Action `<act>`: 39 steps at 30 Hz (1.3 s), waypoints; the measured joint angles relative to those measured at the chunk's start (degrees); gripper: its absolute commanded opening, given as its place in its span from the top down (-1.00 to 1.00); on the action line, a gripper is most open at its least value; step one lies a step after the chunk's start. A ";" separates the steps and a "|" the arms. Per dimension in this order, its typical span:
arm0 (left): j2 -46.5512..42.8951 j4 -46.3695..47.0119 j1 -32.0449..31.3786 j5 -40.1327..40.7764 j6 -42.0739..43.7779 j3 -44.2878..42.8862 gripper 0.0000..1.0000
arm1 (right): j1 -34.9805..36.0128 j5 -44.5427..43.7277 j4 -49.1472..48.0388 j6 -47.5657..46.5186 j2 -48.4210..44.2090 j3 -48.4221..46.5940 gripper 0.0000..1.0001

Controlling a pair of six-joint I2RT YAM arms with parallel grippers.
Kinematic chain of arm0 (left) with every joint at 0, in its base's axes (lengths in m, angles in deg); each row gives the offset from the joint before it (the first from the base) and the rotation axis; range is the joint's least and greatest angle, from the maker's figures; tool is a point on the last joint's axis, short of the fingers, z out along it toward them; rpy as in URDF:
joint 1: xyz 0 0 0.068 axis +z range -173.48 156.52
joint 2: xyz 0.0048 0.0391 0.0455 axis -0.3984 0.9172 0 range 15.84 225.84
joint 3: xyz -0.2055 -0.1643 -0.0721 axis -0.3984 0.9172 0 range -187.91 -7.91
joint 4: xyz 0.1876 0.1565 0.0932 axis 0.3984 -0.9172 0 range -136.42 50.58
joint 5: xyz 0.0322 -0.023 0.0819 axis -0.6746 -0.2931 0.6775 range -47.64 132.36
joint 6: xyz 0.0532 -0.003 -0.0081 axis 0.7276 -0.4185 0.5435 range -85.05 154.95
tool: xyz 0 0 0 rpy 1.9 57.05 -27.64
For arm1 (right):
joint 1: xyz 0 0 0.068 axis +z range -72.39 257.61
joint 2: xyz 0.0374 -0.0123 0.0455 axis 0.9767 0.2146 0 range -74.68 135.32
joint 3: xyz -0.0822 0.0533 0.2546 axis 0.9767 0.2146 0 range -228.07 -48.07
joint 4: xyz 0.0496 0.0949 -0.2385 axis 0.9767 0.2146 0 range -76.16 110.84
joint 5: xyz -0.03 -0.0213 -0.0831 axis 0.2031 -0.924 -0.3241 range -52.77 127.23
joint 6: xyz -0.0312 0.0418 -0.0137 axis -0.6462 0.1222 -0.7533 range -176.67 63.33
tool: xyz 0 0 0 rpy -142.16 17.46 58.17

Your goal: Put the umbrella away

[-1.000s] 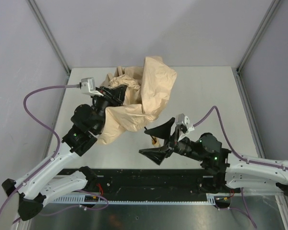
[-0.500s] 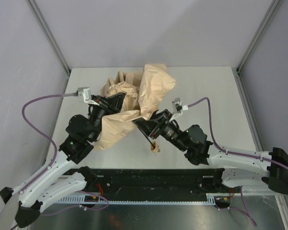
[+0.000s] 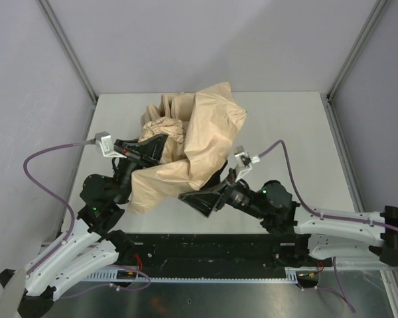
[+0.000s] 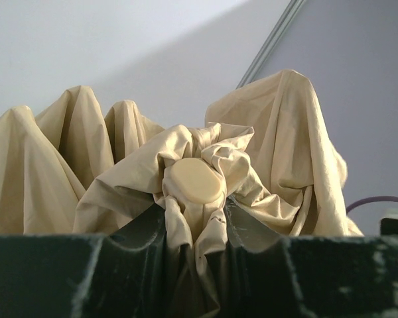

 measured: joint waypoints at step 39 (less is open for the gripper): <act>9.86 22.14 0.11 7.08 -0.72 6.71 1.00 | 8.55 -0.17 -6.78 6.60 5.29 -2.29 1.00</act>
